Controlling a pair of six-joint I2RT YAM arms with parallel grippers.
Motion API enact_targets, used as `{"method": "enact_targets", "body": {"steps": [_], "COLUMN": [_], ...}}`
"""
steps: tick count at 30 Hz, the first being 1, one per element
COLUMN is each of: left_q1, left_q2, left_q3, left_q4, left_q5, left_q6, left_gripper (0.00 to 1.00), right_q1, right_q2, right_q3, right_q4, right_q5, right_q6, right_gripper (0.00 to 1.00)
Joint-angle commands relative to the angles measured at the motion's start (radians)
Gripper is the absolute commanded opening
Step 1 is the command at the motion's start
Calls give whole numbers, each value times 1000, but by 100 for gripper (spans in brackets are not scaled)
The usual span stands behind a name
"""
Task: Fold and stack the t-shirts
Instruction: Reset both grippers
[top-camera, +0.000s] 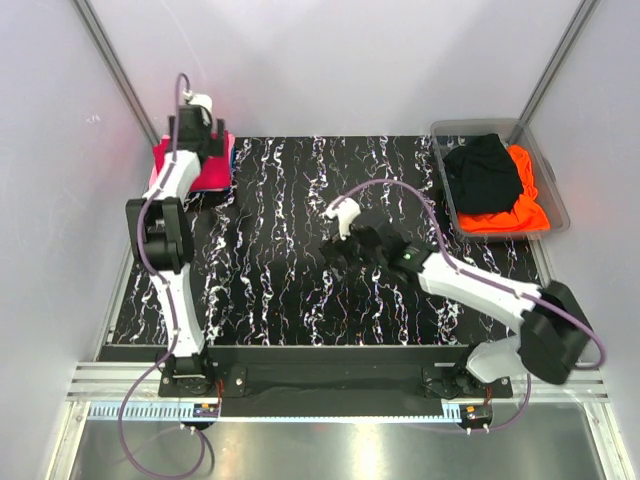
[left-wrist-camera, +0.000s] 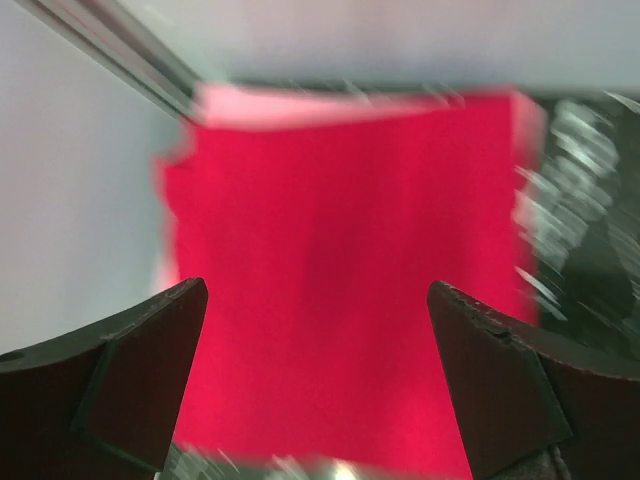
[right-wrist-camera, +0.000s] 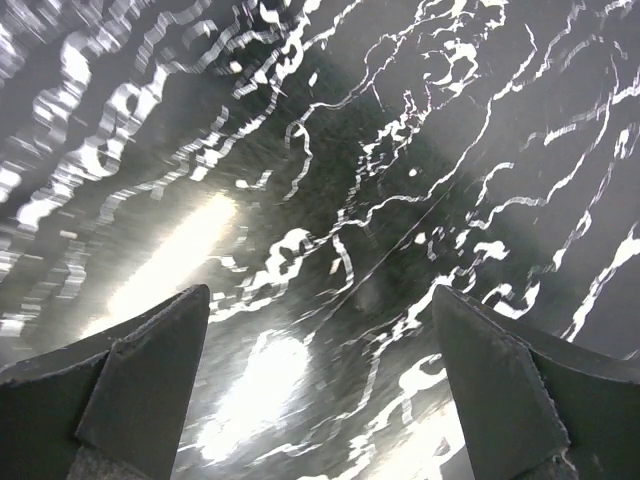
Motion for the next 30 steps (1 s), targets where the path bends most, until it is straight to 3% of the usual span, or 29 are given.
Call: {"method": "enact_targets", "body": {"steps": [1,7,11,15,16,17,19,23,28,30], "left_q1": [-129,-345,-460,-551,-578,-591,-611,-609,-608,-609], "left_q2": [-281,-622,-827,-1056,-1110,-1194,-1279,-1504,-1841,-1950], "left_q3": [-140,-549,-848,-1193,-1346,-1413,-1587,-1812,-2130,-2159], "left_q4": [33,7,68,310,464,542,733,904,1124,1075], "left_q5": [51,310,473,614,631,642,657,638,530,522], "left_q6": [-157,-447,-636,-908,-959,-1014,-1163,-1324,-1579,-1638], "left_gripper": [99,99,99,99,99,99,99,99,99,99], "right_q1": [-7,-12,-13,-16,-15,-16,-16,-16,-16,-15], "right_q2": [-122,-337,-568,-809,-855,-938,-1007,-1152,-1235,-1274], "right_q3": [-51,-215,-397,-571,-604,-661,-710,-836,-934,-951], "right_q4": [42,44,42,32,-2,-36,-111,-189,-193,-188], "right_q5": [37,126,255,339,356,379,385,364,283,256], "right_q6": [224,469,696,976,1036,1187,1282,1588,1704,1693], "right_gripper": [100,100,100,100,100,100,100,100,100,100]}}
